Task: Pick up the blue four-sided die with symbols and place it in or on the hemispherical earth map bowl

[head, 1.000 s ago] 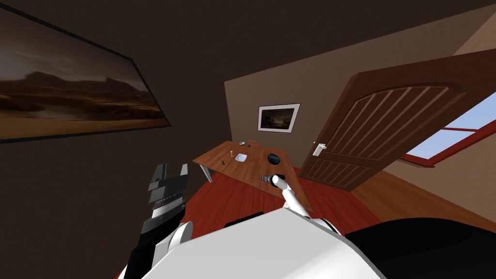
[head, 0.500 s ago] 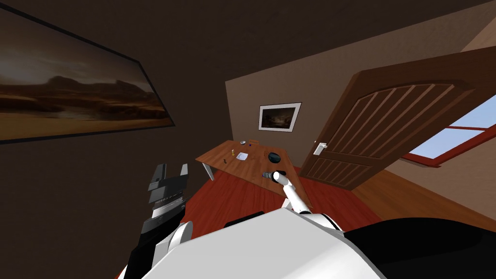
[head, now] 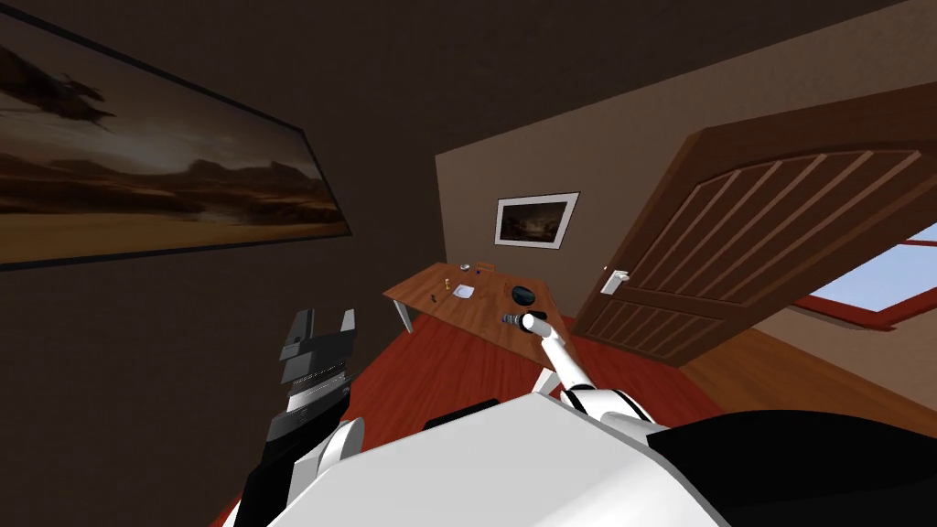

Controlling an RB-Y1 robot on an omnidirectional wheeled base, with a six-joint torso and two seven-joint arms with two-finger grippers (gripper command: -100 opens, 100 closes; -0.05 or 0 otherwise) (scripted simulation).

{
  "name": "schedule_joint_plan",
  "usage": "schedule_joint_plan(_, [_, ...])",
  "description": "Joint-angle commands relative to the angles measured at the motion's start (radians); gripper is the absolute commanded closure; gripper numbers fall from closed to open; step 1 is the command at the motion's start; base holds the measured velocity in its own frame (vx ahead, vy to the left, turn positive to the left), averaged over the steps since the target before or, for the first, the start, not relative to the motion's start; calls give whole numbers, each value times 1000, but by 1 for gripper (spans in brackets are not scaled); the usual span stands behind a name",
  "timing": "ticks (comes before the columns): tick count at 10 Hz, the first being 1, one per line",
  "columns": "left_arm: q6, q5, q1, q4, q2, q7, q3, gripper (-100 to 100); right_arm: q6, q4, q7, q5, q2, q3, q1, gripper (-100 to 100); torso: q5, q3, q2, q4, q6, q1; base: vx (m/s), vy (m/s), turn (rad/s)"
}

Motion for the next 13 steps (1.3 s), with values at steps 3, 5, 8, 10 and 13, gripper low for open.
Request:
schedule_joint_plan(3, [0,0,0,0,0,0,0,0,10,1,-50,-20,-109,-28,-37,100,-1,0,0,0,0,-1,-107,13,193])
schedule_joint_plan(5, [0,0,0,0,0,0,0,0,15,-2,-69,-23,-141,-38,-43,100,-2,-1,-1,-1,1,-3,-65,-17,102])
schedule_joint_plan(8, [0,0,0,0,0,0,0,0,30,-7,-134,-32,-233,-72,-50,100,-2,-1,-2,-1,0,-5,-89,-29,259])
schedule_joint_plan(10, [0,0,0,0,0,0,0,0,30,-7,-134,-32,-233,-72,-50,100,-3,-1,-2,-1,1,-6,-50,-28,49])
schedule_joint_plan(13, [0,0,0,0,0,0,0,0,47,-5,-207,-44,-321,-113,-41,100,-3,-2,-4,-1,-1,-8,-71,-60,301])
